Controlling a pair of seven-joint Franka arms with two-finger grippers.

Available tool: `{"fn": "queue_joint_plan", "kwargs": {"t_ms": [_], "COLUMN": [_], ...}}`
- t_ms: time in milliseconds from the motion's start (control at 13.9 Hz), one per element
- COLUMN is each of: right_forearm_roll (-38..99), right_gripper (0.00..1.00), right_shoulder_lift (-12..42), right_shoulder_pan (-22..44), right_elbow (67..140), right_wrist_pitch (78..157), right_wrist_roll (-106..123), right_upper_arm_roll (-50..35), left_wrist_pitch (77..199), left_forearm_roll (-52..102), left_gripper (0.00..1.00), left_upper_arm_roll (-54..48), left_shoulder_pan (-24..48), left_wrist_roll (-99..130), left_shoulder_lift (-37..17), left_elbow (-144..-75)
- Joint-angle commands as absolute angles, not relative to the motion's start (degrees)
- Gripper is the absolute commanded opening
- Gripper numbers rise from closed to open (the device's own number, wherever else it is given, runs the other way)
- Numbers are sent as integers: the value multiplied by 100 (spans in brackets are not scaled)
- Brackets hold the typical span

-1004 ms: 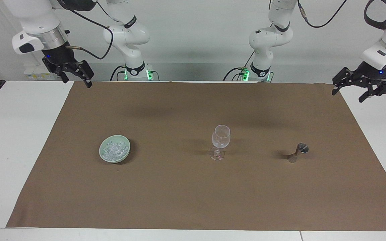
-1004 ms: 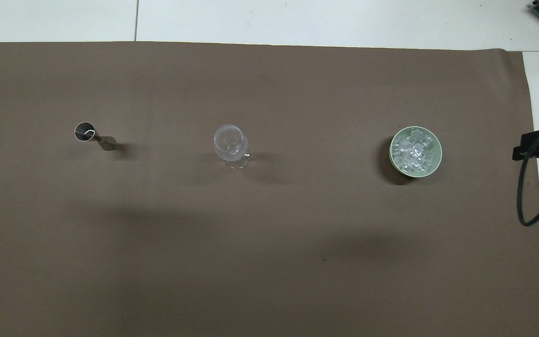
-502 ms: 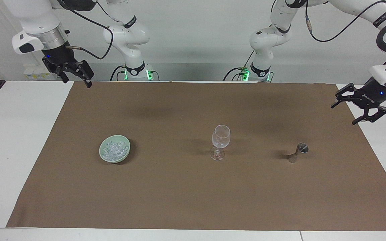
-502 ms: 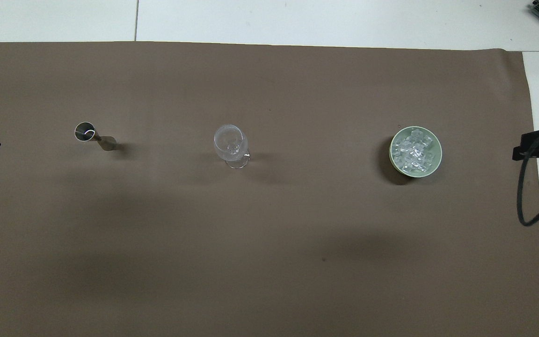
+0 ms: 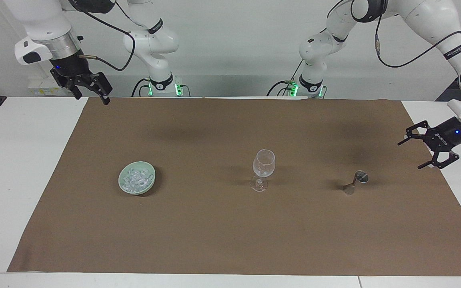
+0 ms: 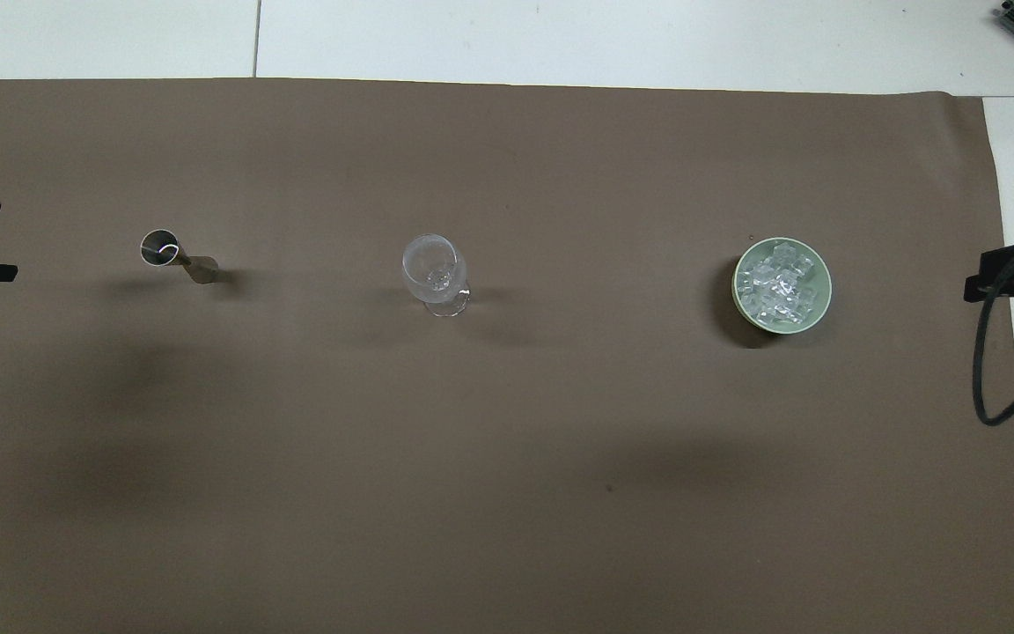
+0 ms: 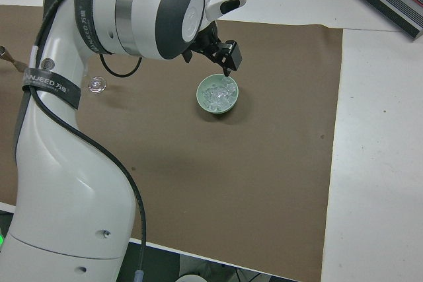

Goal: Pour wine and add ice with both arms
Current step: 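Reach the left gripper toward the small metal cup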

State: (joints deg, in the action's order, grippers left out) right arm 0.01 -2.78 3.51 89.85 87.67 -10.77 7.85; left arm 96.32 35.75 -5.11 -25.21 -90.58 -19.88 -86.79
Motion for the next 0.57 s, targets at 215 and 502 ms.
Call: {"fn": "queue_joint_plan", "kwargs": {"t_ms": [215, 502], "right_forearm_roll": [88, 88], "right_gripper": [100, 100], "right_shoulder_lift": [-352, -352], "right_shoulder_pan": [211, 211], "right_elbow": [9035, 9035], "right_wrist_pitch": [8763, 8763], "right_wrist_roll": [-993, -993], "right_upper_arm_roll": [686, 686], "left_wrist_pitch": [9668, 9212], "left_forearm_roll": [4622, 5157], "left_gripper": [100, 100], "left_upper_arm_roll": [-571, -598], "left_shoulder_pan": [-2751, -2996], "left_wrist_roll": [-10378, -11257], "left_shoulder_lift": [-2636, -3136], "left_elbow": [-8771, -8850]}}
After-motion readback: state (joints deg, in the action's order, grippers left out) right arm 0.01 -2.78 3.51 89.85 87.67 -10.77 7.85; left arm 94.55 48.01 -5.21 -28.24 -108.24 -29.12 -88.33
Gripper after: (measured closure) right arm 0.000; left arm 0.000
